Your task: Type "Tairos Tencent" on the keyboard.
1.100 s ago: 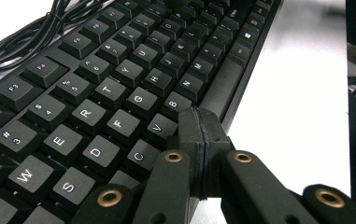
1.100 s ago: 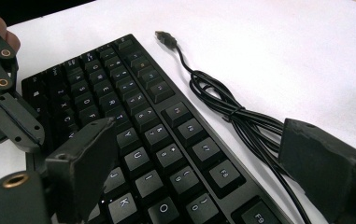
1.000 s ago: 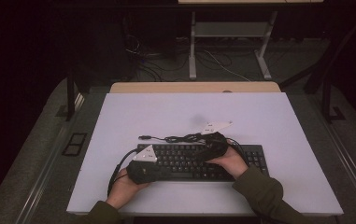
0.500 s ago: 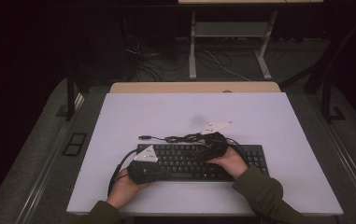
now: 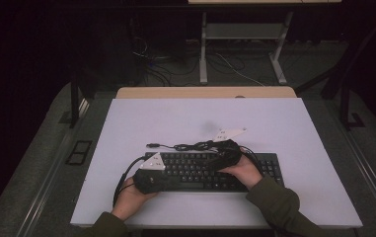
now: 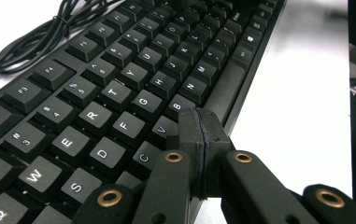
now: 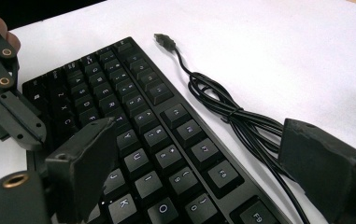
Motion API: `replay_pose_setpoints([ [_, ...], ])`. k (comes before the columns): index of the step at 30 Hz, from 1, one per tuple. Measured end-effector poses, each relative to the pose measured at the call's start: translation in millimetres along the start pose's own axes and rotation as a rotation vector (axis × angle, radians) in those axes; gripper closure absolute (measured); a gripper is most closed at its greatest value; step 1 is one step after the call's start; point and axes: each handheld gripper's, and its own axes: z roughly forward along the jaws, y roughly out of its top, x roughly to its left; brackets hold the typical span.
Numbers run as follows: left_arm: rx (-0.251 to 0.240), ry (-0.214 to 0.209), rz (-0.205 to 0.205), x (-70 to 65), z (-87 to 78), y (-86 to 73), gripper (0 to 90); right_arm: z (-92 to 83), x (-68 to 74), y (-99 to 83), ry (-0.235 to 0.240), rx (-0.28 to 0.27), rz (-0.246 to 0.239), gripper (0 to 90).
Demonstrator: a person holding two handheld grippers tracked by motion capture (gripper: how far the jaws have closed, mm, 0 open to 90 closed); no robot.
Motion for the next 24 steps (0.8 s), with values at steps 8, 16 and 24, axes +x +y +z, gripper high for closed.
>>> replay_pose_setpoints([
  [8, -0.031, 0.025, -0.025, 3.2, -1.0, 1.6, 71.8, -1.6, -1.0, -1.5, 0.015, -0.006, 0.018, 11.4],
  [16, -0.051, 0.037, -0.049, 7.2, 1.0, 4.0, 46.5, -2.9, -2.4, -3.8, 0.019, -0.015, 0.024, 11.4],
  [24, -0.076, 0.060, -0.064, 10.3, 2.8, 9.2, 30.5, -7.1, -2.4, -3.4, 0.009, 0.000, 0.023, 11.5],
])
